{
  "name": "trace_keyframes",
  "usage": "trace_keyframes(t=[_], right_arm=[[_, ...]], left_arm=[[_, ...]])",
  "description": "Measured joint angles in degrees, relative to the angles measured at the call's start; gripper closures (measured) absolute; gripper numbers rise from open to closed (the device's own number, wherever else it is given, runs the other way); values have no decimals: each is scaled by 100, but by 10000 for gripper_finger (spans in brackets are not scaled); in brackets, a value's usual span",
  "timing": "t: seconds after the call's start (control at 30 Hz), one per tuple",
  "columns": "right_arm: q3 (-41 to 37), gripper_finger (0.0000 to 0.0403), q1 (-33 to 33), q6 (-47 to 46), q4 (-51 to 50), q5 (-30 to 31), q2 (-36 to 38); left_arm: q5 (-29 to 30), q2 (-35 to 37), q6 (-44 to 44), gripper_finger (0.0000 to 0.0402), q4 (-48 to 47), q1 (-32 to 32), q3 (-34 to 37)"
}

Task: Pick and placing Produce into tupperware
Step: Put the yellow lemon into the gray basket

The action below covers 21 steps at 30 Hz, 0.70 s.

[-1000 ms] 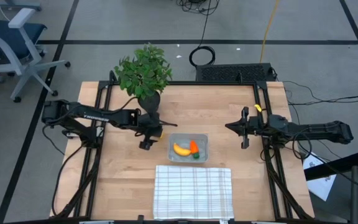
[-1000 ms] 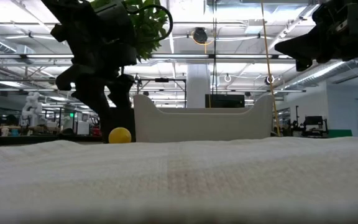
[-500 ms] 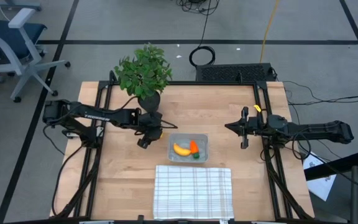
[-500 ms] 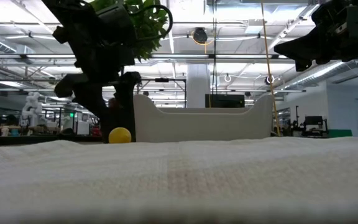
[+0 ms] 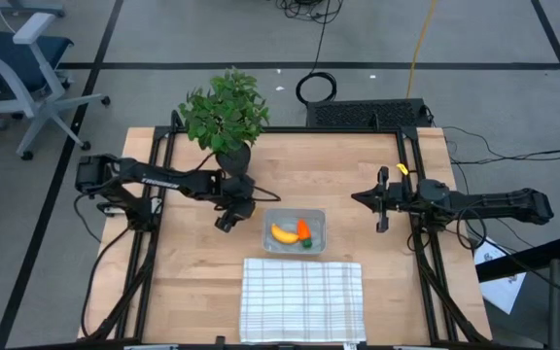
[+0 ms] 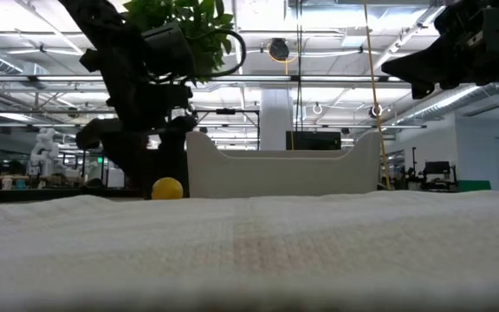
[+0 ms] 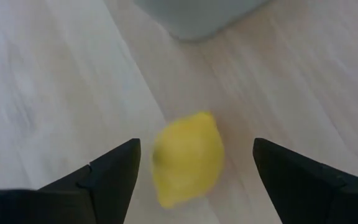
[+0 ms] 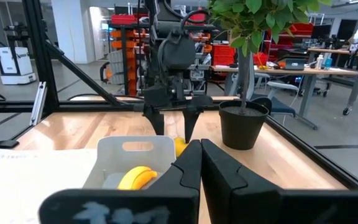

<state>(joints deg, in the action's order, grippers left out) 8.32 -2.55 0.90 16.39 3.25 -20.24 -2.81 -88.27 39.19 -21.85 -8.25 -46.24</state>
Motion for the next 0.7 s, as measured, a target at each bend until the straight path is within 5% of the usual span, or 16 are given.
trace_keyframes(t=[0.7], right_arm=[[0,403,0,21,4,2,-60]], left_arm=[[67,-493,106,147,70,-109,-7]])
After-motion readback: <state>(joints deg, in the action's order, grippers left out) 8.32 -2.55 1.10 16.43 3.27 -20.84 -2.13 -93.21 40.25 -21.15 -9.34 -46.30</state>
